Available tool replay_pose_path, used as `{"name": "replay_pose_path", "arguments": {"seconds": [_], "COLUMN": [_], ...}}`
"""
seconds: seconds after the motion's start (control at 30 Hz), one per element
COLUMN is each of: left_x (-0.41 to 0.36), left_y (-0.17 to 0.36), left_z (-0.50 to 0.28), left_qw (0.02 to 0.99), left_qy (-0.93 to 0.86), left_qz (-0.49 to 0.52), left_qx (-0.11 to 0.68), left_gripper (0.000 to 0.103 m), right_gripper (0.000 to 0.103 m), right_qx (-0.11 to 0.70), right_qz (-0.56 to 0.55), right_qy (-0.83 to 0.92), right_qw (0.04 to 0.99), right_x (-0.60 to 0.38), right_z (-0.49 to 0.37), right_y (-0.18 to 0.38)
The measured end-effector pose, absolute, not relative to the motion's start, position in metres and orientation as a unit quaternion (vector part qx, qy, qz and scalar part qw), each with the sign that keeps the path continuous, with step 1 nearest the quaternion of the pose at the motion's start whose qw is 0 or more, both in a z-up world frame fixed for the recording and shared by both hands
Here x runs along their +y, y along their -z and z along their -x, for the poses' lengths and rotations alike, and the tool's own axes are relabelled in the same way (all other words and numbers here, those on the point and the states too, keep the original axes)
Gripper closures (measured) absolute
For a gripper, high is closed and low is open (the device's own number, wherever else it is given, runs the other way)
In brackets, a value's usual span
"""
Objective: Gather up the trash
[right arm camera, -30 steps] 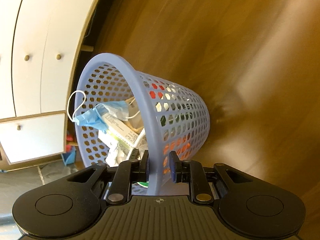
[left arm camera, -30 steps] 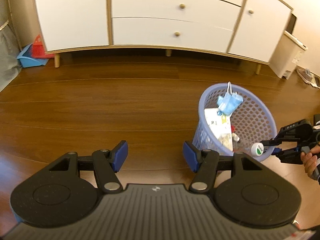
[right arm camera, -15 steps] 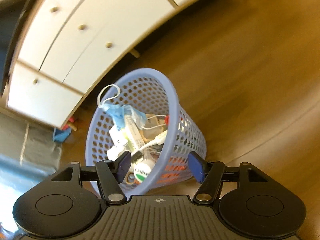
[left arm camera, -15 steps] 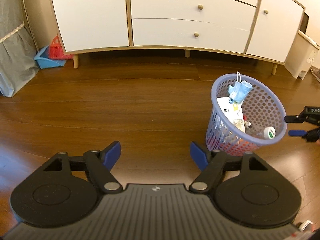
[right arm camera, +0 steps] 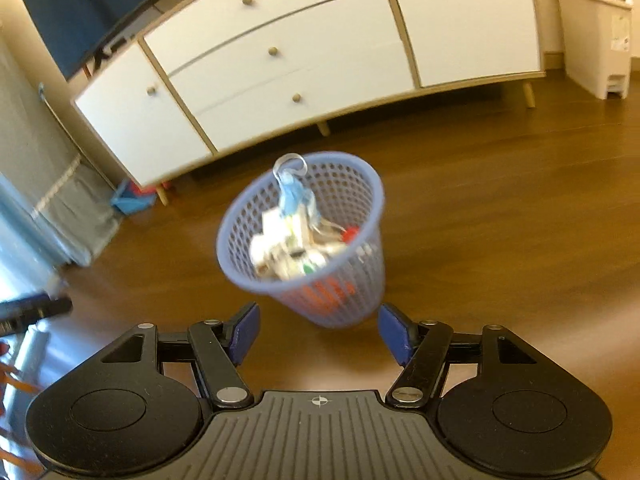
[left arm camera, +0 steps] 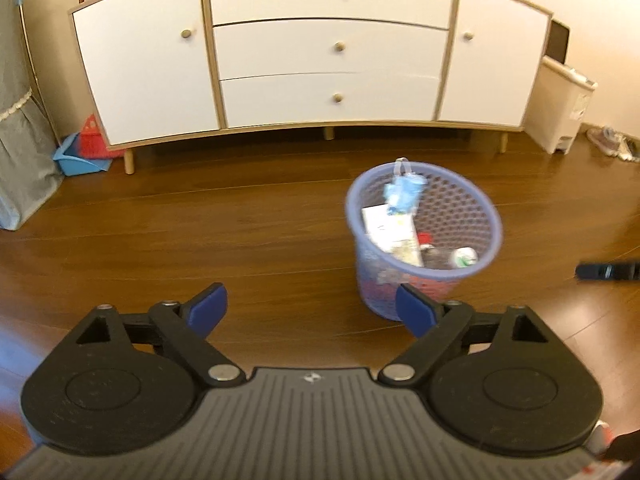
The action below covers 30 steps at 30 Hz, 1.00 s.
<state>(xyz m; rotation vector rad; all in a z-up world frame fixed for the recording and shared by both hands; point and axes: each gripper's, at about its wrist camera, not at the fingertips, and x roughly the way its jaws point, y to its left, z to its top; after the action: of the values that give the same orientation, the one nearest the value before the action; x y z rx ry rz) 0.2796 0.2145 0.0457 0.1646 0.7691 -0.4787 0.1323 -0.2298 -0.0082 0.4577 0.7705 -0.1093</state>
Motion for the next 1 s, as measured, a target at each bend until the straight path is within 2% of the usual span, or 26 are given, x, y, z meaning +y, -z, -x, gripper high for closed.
{"name": "replay_pose_path", "arguments": {"seconds": [0.37, 1.0], "left_x": [0.197, 0.178], "left_y": [-0.053, -0.029], "left_z": [-0.216, -0.141], "left_qw": [0.884, 0.88], "left_qy": [0.273, 0.284], "left_qz": [-0.056, -0.112], "left_qx": [0.376, 0.364], "left_gripper": [0.011, 0.003], "right_gripper": [0.039, 0.039], "right_qx": [0.384, 0.398], "right_qz": [-0.216, -0.146], "right_qy": [0.057, 0.043], "right_qw": [0.896, 0.905], "right_x": [-0.194, -0.148], "right_z": [-0.075, -0.04], "right_y": [-0.005, 0.001]}}
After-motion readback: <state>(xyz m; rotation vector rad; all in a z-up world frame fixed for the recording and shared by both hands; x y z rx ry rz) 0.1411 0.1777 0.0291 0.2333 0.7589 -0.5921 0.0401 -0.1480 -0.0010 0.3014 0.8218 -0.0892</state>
